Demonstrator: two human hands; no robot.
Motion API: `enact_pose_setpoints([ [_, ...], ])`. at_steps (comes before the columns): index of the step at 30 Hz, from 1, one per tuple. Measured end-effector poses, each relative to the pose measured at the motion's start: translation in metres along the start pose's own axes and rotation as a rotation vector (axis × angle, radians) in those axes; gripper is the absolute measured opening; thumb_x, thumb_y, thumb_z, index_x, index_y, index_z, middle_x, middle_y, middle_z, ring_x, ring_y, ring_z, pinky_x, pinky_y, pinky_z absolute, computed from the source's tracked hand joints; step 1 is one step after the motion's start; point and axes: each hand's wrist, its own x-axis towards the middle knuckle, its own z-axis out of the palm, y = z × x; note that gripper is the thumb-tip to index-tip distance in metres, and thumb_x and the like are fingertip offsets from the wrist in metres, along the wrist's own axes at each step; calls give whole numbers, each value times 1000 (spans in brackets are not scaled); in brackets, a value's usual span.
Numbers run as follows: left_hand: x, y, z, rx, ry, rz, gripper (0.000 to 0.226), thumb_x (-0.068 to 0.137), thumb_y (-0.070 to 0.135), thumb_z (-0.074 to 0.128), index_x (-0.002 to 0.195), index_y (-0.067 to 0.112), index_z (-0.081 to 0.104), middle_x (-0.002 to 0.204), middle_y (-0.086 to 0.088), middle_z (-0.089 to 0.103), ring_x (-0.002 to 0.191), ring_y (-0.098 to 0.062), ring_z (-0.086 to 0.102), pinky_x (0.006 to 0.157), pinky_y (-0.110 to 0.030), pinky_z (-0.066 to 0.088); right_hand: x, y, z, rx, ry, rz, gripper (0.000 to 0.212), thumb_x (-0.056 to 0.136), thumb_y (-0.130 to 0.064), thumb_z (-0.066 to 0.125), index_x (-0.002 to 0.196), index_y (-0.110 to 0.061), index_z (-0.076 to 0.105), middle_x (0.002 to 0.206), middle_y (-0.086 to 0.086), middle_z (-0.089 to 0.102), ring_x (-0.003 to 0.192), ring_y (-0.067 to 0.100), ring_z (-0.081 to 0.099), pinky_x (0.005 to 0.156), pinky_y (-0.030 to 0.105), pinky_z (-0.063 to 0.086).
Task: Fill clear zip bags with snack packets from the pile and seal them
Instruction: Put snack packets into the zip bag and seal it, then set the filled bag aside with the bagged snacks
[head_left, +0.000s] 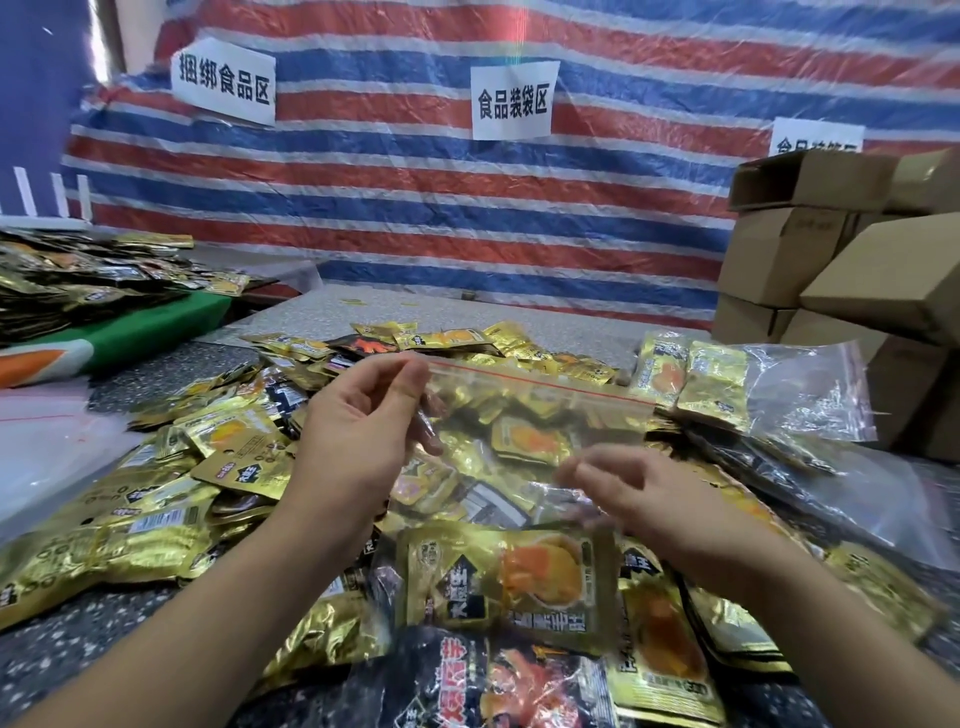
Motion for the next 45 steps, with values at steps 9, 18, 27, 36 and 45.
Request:
enact_pose_setpoints([
  [9,3,-1,0,-61,2,-63,30,86,35,58,104,13,69,76,-9,65,49,-14,56,44,-20,40,-10,-6,0,123,-389,79,45,74,-27,85,117,-19,70,114,4,74,105,22,70,88,29,56],
  [18,11,2,-7,-134,44,-172,55,94,59,37,115,13,60,95,-6,72,74,-17,69,72,-38,52,-3,2,-6,454,-276,68,46,72,-15,85,115,-9,69,102,12,72,85,21,68,68,29,55],
  [27,9,-3,-4,1,88,-124,50,98,56,32,114,17,59,108,-10,69,88,-27,69,77,-44,53,24,-28,-77,1110,463,-129,7,92,-10,53,92,-11,60,69,2,70,57,9,68,52,23,59],
  [36,6,-10,0,67,31,-146,31,102,46,39,107,24,61,98,-5,71,62,-15,65,55,-29,49,53,51,-138,933,821,431,20,100,-21,58,93,-4,53,86,15,61,59,21,72,39,26,54],
  [45,5,-9,1,70,0,-181,29,101,42,43,111,21,61,94,-5,71,59,-17,64,49,-24,48,51,50,-132,1273,786,205,15,102,-11,51,95,1,58,101,16,66,92,16,70,80,16,57],
])
